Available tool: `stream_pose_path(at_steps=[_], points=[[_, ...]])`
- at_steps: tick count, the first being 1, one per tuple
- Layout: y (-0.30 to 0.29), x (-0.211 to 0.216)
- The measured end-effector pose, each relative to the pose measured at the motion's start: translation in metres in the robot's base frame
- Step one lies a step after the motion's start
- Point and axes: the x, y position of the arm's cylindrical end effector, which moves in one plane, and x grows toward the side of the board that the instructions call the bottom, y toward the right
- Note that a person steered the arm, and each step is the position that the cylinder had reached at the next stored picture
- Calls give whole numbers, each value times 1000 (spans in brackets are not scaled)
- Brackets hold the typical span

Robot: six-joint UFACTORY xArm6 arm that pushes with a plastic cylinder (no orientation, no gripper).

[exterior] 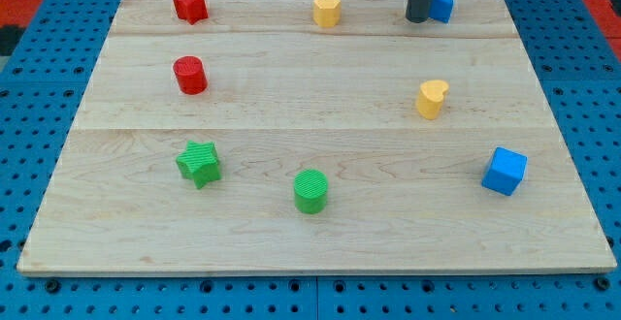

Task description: Push the yellow heart to the center of the board

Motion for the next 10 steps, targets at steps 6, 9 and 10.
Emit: stream_pose_path(at_steps=[6,9,10], points=[[-12,147],[-119,177],[-97,177]])
